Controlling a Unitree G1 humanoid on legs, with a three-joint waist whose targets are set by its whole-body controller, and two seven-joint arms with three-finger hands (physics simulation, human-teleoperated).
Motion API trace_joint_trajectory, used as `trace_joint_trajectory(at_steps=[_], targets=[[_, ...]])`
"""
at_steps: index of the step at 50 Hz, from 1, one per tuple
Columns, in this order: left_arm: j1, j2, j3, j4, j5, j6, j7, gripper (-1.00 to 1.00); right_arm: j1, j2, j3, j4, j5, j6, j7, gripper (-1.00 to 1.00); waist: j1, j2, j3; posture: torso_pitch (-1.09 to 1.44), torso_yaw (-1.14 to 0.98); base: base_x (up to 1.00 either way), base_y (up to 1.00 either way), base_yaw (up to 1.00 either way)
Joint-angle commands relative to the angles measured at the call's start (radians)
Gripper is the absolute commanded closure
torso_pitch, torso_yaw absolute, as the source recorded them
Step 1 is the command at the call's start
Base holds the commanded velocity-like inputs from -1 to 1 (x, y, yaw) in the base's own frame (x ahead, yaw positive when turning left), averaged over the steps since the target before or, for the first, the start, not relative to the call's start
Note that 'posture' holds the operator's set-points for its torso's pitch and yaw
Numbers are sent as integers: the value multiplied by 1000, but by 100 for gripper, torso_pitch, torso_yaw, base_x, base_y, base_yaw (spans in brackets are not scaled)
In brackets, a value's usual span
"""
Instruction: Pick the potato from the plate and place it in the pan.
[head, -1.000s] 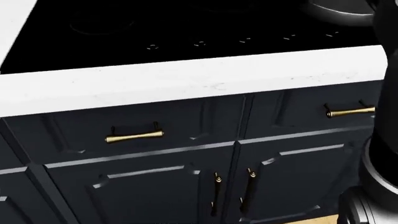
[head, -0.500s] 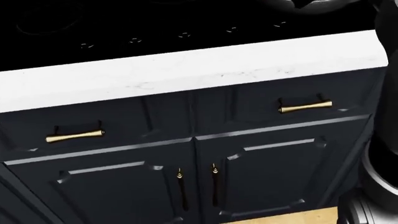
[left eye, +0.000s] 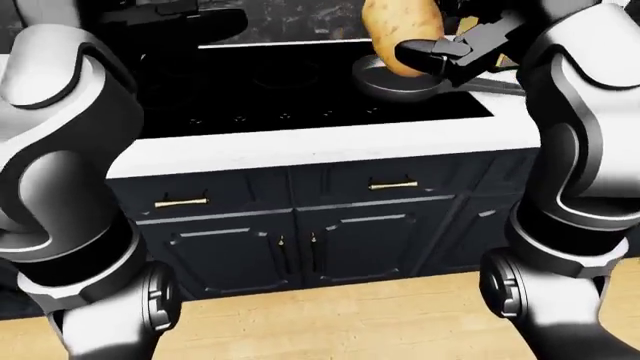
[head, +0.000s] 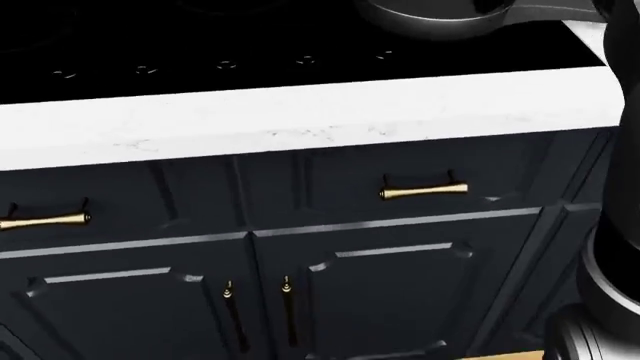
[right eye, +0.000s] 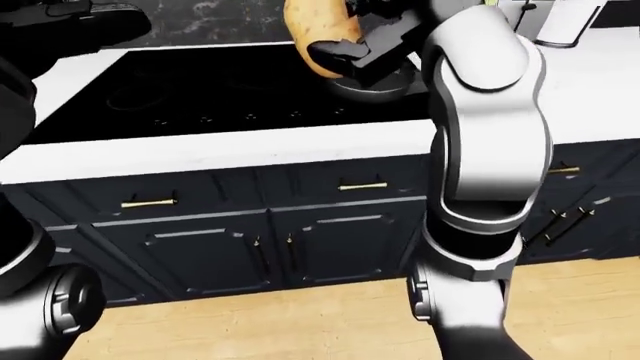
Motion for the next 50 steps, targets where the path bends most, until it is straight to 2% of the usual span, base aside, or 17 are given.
trace_joint_trajectory(at_steps=[1,5,11,13,18,19,21,28,29,31,33,36,41,44,46,47,50], targets=[[-38,23,23,-8,7,-32,-2,-100,-45,-2,5,-16,-5,-31,-8,100,13,-4,-36,0,0,0,0,0],[-37,23,23,-9,7,-31,-2,-100,-46,1,8,-17,-8,-31,-7,100,14,25,-19,0,0,0,0,0],[-38,22,23,-13,6,-27,0,-100,-44,7,12,-24,-12,-33,2,100,6,29,-16,0,0,0,0,0],[-38,23,24,-11,6,-28,-1,-100,-45,10,9,-24,-12,-30,3,100,10,25,-39,0,0,0,-13,0],[-37,22,23,-12,7,-29,-1,-100,-44,10,7,-21,-12,-26,2,100,1,196,-20,0,0,0,-85,0],[-38,22,23,-11,7,-28,-1,-100,-44,9,7,-21,-12,-26,2,100,1,142,-24,0,0,0,-100,0],[-39,22,25,-16,4,-23,2,-100,-43,10,7,-19,-12,-27,1,100,4,144,-66,0,0,0,-100,0],[-37,22,22,-8,8,-32,-3,-100,-44,7,2,-15,-8,-32,-2,100,7,115,-49,0,0,0,-93,0],[-37,22,22,-8,8,-31,-2,-100,-42,4,7,-13,-12,-35,-2,100,11,91,-34,0,0,0,0,0],[-37,22,22,-8,9,-31,-2,-100,-41,5,8,-12,-12,-37,-1,100,4,-41,-29,0,0,0,0,0],[-38,23,24,-8,8,-31,-3,-100,-43,5,7,-15,-13,-33,0,100,1,-4,-9,0,0,0,0,0],[-37,23,24,-9,7,-31,-3,-100,-43,5,7,-17,-13,-32,0,100,-2,31,-23,0,0,0,0,0],[-36,24,24,-9,6,-32,-3,-100,-46,6,5,-20,-13,-28,0,100,-6,62,-11,0,0,0,0,0],[-35,23,23,-7,8,-34,-4,-100,-48,8,5,-19,-13,-26,-3,100,-14,90,-20,0,0,0,0,0],[-36,23,23,-8,7,-32,-3,-100,-48,9,2,-18,-10,-30,-5,100,-25,135,-40,0,0,0,0,0],[-36,22,23,-11,7,-30,-2,-100,-48,7,3,-18,-10,-31,-5,100,-18,103,-30,0,0,0,0,0],[-36,22,23,-9,7,-31,-3,-100,-45,5,11,-15,-14,-38,-5,100,-15,98,-43,0,0,0,0,0]])
